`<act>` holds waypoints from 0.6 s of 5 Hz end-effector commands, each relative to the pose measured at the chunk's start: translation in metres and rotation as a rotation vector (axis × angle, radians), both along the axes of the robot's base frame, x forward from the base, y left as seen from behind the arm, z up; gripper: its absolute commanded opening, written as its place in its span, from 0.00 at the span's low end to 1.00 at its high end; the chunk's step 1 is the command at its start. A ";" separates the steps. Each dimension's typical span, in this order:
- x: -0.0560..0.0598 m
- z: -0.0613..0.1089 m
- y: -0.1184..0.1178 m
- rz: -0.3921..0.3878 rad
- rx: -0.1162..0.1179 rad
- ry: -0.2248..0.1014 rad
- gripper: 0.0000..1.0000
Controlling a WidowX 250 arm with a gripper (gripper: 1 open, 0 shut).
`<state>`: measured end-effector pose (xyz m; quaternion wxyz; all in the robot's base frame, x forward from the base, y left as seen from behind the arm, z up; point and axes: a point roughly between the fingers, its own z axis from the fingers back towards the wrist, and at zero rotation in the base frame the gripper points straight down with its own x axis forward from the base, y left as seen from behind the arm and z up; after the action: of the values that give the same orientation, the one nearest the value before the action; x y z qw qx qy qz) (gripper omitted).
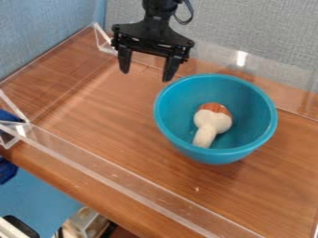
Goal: Remove the mushroom from inside the blue bowl and put it on the table
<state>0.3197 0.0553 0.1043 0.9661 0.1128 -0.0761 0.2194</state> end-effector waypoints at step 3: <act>0.009 0.013 -0.039 -0.107 -0.050 -0.043 1.00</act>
<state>0.3219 0.0157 0.1023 0.9794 0.0849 -0.0714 0.1688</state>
